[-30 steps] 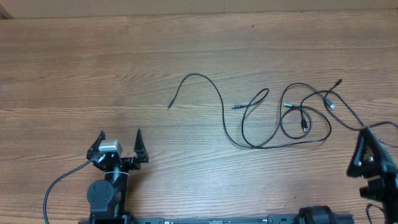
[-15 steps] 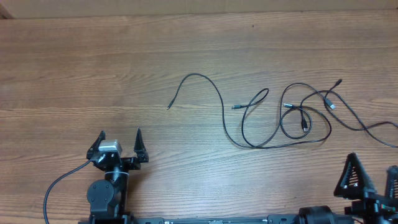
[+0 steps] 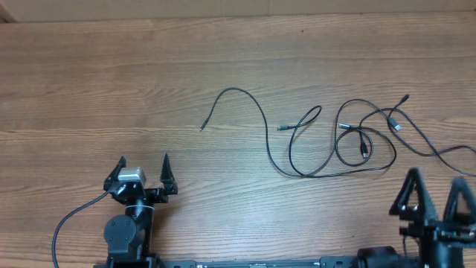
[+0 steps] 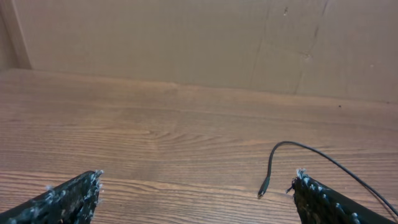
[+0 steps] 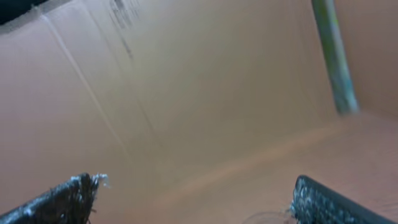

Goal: Untangle cables

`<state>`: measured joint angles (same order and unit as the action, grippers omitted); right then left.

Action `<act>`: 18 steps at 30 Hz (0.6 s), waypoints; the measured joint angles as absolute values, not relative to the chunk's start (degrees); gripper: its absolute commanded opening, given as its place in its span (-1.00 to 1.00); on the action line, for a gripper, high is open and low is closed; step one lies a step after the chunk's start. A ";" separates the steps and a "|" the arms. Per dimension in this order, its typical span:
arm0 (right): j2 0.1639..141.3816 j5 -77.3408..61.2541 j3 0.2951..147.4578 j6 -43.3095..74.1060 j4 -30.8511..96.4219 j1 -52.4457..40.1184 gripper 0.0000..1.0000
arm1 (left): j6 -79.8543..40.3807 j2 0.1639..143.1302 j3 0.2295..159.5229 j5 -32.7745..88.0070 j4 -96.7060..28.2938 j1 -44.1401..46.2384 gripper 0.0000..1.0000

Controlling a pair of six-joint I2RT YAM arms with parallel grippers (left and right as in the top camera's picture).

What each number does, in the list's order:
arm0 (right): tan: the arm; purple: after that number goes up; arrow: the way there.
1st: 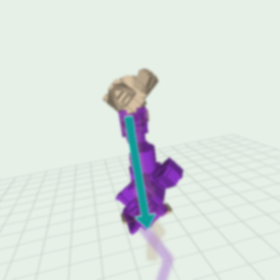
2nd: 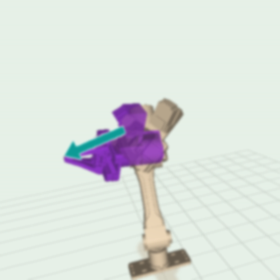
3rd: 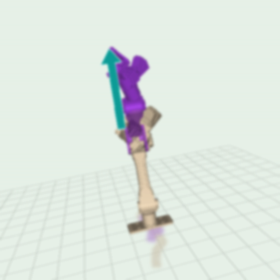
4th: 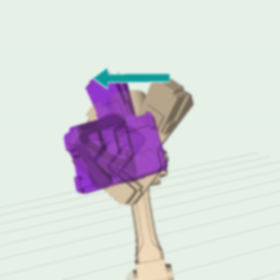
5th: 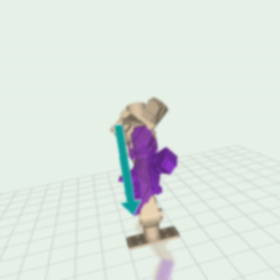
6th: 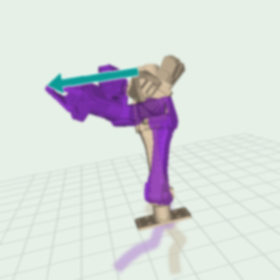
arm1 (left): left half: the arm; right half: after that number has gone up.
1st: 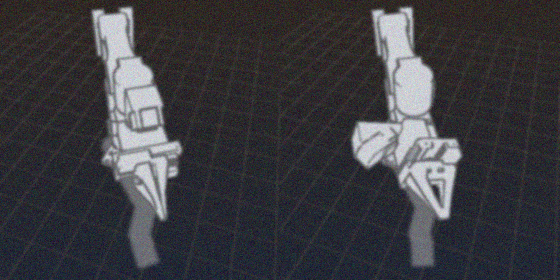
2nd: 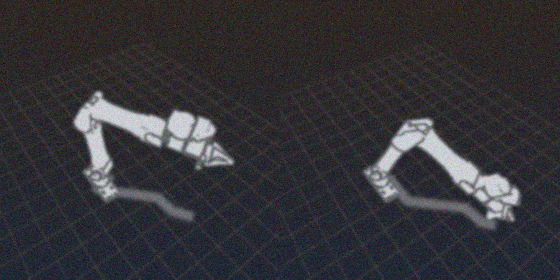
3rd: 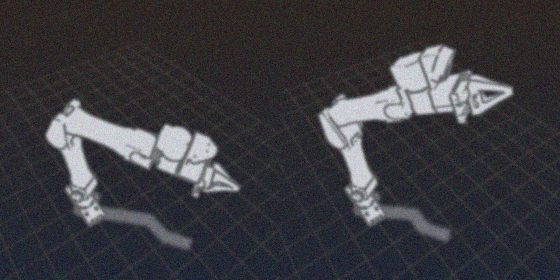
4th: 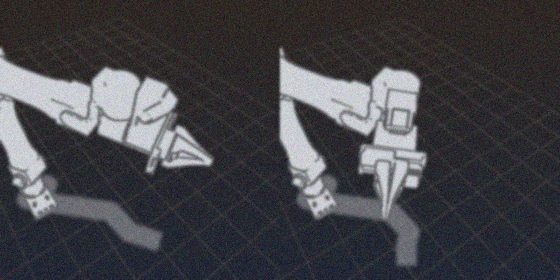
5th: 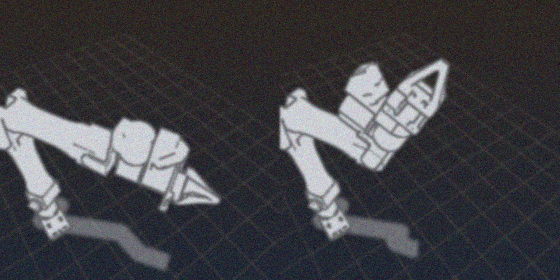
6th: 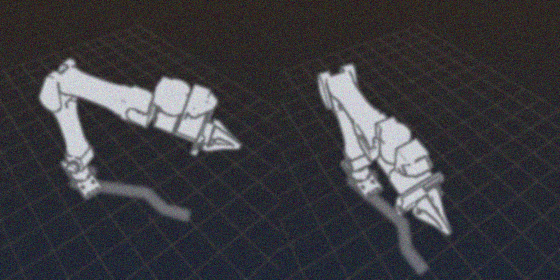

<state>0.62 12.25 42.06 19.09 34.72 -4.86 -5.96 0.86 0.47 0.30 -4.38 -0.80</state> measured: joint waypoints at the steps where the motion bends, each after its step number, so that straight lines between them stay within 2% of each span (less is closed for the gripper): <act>1: 0.64 12.08 40.36 18.52 29.76 -4.86 1.00 | -5.96 0.86 0.47 0.30 -4.38 -0.80 0.99; 7: 0.62 7.14 26.89 9.30 -4.75 -4.86 1.00 | -5.96 0.86 0.47 0.43 -4.36 -0.80 0.99; 10: 0.62 4.73 20.10 5.15 -17.91 -4.84 1.00 | -5.96 0.86 0.47 0.45 -4.38 -0.80 0.99; 14: 0.62 2.94 11.94 1.93 -26.46 -4.84 1.00 | -5.96 0.86 0.47 0.45 -4.36 -0.80 0.99; 18: 0.62 2.37 5.93 0.84 -27.40 -4.86 1.00 | -5.96 0.86 0.47 0.45 -4.38 -0.80 0.99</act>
<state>0.62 2.37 5.93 0.84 -27.40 -4.86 -5.96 0.86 0.47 0.45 -4.38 -0.80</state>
